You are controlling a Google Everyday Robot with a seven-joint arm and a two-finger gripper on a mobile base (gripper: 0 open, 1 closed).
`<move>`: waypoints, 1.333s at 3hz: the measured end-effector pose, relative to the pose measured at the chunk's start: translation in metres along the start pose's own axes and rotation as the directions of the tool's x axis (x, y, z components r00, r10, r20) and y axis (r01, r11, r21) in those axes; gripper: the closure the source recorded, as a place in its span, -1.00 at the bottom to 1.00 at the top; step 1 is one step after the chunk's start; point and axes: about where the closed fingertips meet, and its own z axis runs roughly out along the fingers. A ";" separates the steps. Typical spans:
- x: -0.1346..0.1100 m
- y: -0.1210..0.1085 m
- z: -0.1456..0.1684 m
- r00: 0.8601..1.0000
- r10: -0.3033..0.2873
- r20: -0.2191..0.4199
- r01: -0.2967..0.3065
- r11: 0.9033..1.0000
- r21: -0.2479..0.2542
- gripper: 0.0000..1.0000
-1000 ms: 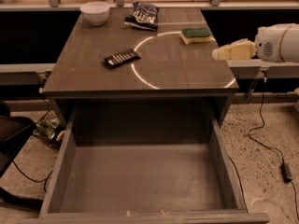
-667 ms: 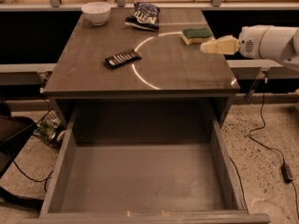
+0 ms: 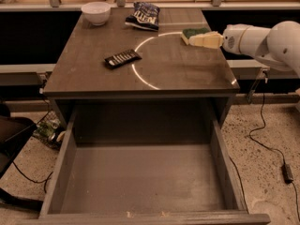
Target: Pick sponge
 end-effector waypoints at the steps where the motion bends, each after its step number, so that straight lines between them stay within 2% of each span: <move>1: 0.004 -0.001 0.026 1.000 -0.006 0.010 0.006 1.000 -0.012 -1.00; 2: 0.011 -0.005 0.054 0.997 -0.072 -0.036 0.072 0.997 -0.022 -1.00; 3: 0.018 -0.017 0.061 0.990 -0.115 -0.082 0.115 0.993 -0.011 -1.00; 4: 0.025 -0.029 0.068 0.984 -0.129 -0.120 0.130 0.992 -0.001 -1.00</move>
Offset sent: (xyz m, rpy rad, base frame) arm 0.0596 0.0258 -0.0281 -0.1250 -0.0151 0.0496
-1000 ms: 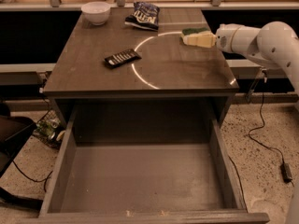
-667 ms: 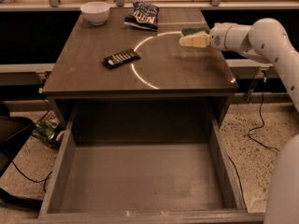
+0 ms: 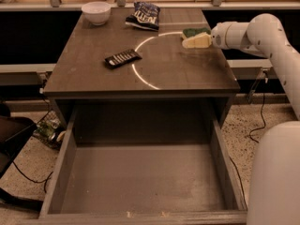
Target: Pick sponge
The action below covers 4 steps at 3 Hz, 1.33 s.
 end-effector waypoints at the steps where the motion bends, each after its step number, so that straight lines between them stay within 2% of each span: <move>1: 0.006 -0.006 0.005 1.000 0.017 -0.011 -0.017 1.000 0.000 -1.00; 3: 0.002 -0.013 0.017 0.996 0.085 0.039 -0.084 0.996 -0.024 -1.00; 4: -0.001 -0.010 0.025 0.992 0.112 0.061 -0.110 0.993 -0.045 -0.70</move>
Offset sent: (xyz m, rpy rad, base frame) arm 0.0213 -0.0198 -0.0044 0.1054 0.0200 -0.0282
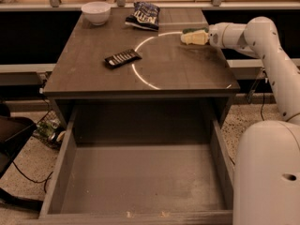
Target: Pick sponge
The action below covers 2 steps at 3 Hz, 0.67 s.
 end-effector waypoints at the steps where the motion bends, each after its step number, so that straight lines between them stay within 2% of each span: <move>1: 0.001 0.004 0.008 1.000 0.022 0.009 -0.022 1.000 -0.014 -0.33; 2: 0.003 0.006 0.011 1.000 0.022 0.006 -0.022 1.000 -0.018 0.14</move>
Offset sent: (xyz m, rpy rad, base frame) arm 0.0037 0.0068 -0.0032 0.0230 0.0062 0.0064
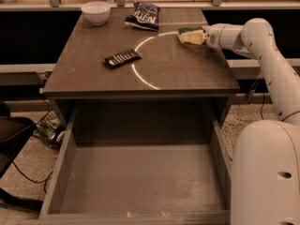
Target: Pick sponge
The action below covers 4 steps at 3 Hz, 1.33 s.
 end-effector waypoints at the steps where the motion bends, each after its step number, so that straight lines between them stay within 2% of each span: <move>1: 0.001 0.002 0.003 1.000 0.001 -0.002 -0.001 1.000 -0.004 0.59; 2: 0.002 0.004 0.006 1.000 0.002 -0.003 -0.002 1.000 -0.009 1.00; 3: 0.003 0.005 0.007 1.000 0.002 -0.004 -0.002 1.000 -0.009 1.00; 4: -0.005 0.010 0.009 1.000 -0.011 0.013 0.011 0.999 -0.033 1.00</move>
Offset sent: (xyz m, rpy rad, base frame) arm 0.0006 0.0025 -0.0014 0.0006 0.0018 0.0030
